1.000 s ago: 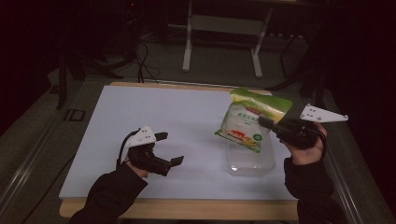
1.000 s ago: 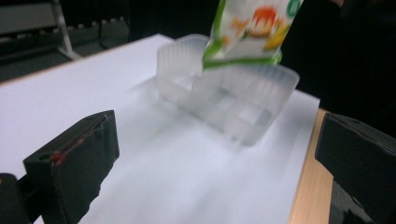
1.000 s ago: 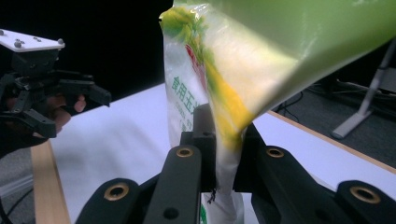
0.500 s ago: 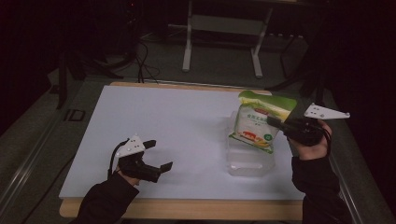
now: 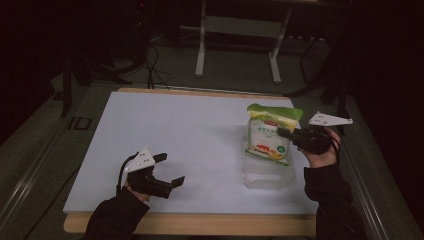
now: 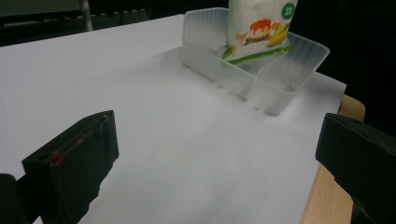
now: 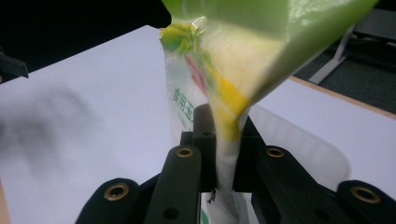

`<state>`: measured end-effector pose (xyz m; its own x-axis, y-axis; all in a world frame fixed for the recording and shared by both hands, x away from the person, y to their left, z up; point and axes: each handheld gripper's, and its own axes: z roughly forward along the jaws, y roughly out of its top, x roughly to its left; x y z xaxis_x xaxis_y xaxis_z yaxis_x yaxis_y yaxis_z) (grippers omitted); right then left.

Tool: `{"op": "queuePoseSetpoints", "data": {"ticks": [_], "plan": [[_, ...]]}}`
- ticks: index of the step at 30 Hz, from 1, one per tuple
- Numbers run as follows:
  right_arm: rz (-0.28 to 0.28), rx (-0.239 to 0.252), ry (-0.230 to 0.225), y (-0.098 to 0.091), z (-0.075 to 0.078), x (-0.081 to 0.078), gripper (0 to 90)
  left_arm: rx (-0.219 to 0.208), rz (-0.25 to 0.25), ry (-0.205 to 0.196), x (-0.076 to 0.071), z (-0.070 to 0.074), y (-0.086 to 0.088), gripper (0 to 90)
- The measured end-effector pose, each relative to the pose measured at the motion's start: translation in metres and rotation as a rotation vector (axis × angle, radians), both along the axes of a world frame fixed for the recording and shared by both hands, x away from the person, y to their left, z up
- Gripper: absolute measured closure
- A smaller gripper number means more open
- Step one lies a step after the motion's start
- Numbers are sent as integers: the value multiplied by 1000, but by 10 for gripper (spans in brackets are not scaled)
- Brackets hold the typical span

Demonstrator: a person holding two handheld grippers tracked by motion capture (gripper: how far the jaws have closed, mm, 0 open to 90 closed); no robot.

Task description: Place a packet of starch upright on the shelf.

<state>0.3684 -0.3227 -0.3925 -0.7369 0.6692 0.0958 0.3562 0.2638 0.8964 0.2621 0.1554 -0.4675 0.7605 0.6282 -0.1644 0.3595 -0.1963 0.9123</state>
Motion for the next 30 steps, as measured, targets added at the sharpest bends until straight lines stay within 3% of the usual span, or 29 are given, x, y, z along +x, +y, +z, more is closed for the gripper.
{"op": "queuePoseSetpoints", "data": {"ticks": [3, 10, 14, 18, 25, 28, 30], "plan": [[1, 31, 13, -2, -6, 1, 839, -7, 1, 4, 0, -3, 1, 0], [7, 38, 50, -3, -27, -1, 839, -14, 2, 13, 2, -8, 2, 0], [1, 72, 55, -8, -40, -5, 839, -20, 3, 8, 2, -9, 3, 0], [-11, 48, 54, -12, -52, -10, 840, -23, 4, 1, 3, -11, 3, 0], [-37, 26, 39, -11, -52, -10, 834, -13, 1, -20, 2, -12, 2, 0], [-62, 31, 37, -11, -52, -10, 768, -14, 4, -17, 2, -13, 3, 0], [-82, 43, 32, -13, -52, -11, 646, -15, 4, -15, 2, -13, 3, 0]]}}
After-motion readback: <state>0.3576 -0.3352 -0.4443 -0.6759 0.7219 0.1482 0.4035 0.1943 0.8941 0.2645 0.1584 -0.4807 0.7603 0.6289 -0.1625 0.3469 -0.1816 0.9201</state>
